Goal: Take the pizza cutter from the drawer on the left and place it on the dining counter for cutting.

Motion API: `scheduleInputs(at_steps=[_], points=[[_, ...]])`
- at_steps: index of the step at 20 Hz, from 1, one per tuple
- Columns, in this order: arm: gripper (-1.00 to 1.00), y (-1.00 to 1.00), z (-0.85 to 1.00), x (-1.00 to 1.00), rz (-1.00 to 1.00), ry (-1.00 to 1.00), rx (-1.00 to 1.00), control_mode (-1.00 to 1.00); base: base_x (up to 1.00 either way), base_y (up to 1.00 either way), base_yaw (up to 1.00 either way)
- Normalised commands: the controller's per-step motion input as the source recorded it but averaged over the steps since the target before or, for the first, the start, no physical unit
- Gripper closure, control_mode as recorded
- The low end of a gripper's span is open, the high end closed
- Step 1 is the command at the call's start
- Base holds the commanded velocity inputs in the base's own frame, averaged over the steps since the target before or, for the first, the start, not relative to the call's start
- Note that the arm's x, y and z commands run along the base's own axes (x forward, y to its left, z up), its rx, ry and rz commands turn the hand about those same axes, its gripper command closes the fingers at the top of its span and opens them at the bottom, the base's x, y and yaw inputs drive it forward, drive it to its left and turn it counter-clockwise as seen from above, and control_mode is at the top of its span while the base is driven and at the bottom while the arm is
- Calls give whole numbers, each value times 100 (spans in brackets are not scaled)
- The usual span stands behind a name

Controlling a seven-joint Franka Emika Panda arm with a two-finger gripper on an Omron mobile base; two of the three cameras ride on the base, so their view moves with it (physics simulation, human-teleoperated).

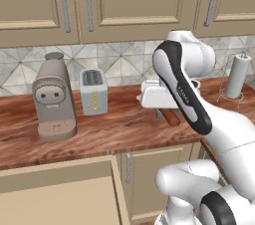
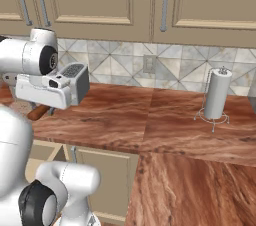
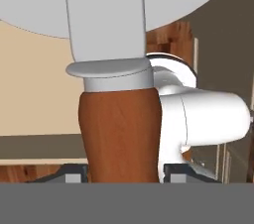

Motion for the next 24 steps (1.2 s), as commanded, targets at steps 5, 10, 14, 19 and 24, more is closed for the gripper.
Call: scheduleInputs(at_steps=[5, 10, 14, 19, 24], points=[[100, -81, 0, 0, 0, 0, 0, -100, 0, 0, 0], [100, -56, -1, 0, 9, -7, 0, -100, 0, 0, 0], [100, -33, -9, 0, 16, -11, -2, -100, 0, 0, 0], [100, 3, -4, 0, 2, -6, -1, -100, 0, 0, 0], [100, 3, 0, 1, -10, 0, 0, -100, 0, 0, 0]])
